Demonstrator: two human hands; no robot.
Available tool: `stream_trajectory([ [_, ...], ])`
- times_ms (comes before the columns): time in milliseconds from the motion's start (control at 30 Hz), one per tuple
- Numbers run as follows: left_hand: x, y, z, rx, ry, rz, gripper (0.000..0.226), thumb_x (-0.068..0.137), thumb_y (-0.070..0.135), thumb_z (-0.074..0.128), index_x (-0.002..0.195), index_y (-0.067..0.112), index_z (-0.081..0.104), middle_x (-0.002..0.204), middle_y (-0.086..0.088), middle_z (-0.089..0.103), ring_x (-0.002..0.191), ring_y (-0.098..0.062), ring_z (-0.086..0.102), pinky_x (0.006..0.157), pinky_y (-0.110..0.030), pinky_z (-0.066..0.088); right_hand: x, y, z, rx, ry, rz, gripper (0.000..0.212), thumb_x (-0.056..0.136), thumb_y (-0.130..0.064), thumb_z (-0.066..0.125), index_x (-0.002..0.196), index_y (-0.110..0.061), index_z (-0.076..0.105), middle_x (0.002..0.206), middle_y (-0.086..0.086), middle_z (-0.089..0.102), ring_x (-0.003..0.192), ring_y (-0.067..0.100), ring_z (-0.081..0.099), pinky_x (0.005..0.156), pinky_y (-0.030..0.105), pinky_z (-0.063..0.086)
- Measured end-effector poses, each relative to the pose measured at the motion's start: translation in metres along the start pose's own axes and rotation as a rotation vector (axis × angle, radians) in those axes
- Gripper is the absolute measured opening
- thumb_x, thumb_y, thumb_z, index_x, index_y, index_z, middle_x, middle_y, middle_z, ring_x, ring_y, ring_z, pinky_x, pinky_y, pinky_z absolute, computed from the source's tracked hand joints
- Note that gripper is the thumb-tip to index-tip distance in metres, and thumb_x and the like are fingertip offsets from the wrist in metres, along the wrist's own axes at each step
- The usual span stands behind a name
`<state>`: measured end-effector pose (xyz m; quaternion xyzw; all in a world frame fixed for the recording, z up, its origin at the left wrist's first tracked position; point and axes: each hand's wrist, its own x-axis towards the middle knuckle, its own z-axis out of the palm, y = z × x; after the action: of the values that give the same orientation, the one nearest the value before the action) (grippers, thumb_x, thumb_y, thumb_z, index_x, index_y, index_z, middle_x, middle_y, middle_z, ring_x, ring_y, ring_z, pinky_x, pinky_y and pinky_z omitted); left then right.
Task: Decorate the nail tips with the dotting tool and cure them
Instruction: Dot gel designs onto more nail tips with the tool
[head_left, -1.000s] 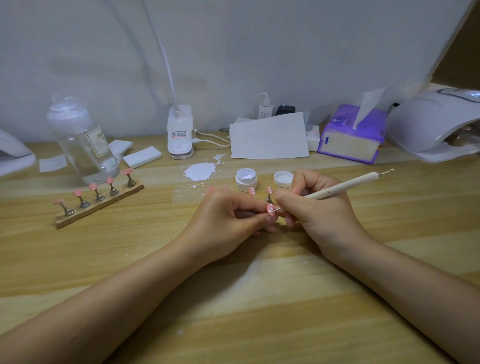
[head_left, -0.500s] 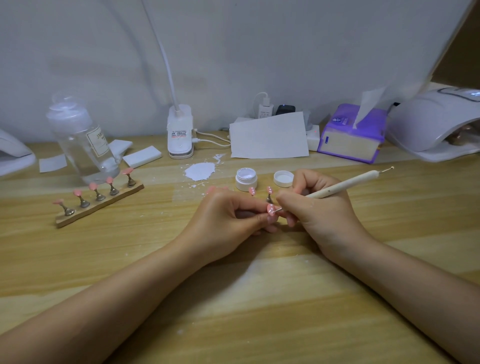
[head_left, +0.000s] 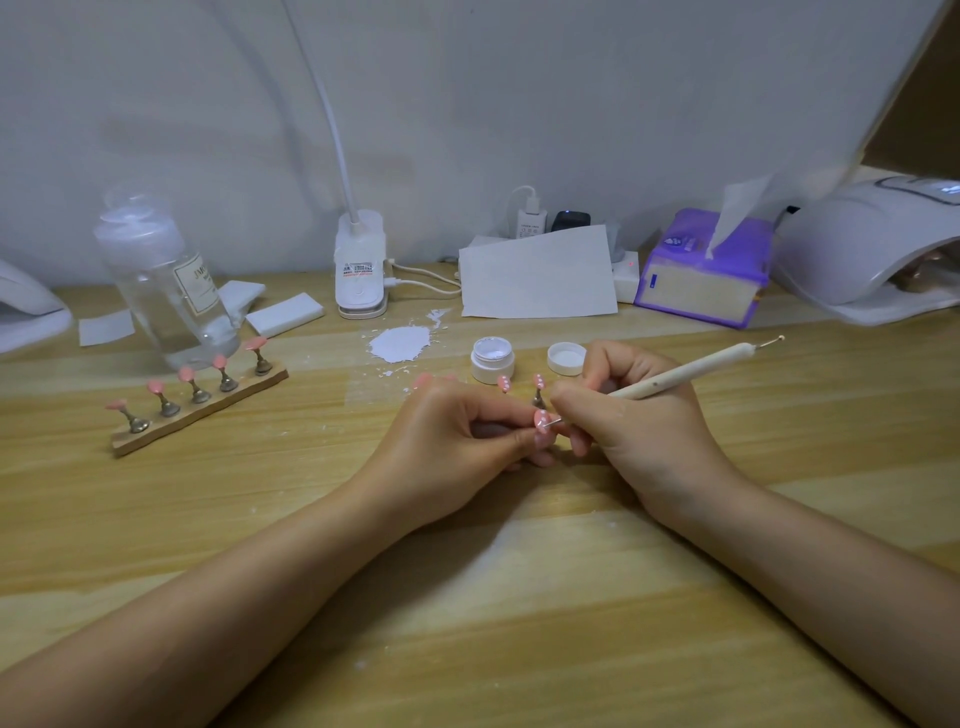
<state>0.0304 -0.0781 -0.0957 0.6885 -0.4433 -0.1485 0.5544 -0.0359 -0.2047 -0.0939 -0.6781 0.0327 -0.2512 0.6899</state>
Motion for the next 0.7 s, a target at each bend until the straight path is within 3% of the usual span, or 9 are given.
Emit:
stream_trajectory([
  [700,0.0001,-0.0007,0.0003,-0.007,0.018,-0.025,0.03,0.079,0.002,0.065,0.072,0.03,0.071,0.06,0.01,0.069,0.062,0.003,0.064,0.06,-0.01,0.049,0.0001,0.0001,0.0004,-0.01,0.015,-0.002,0.039,0.075,0.012,0.055,0.05,-0.01,0.034,0.031,-0.006,0.044,0.029,0.003,0.038,0.037,0.01,0.033],
])
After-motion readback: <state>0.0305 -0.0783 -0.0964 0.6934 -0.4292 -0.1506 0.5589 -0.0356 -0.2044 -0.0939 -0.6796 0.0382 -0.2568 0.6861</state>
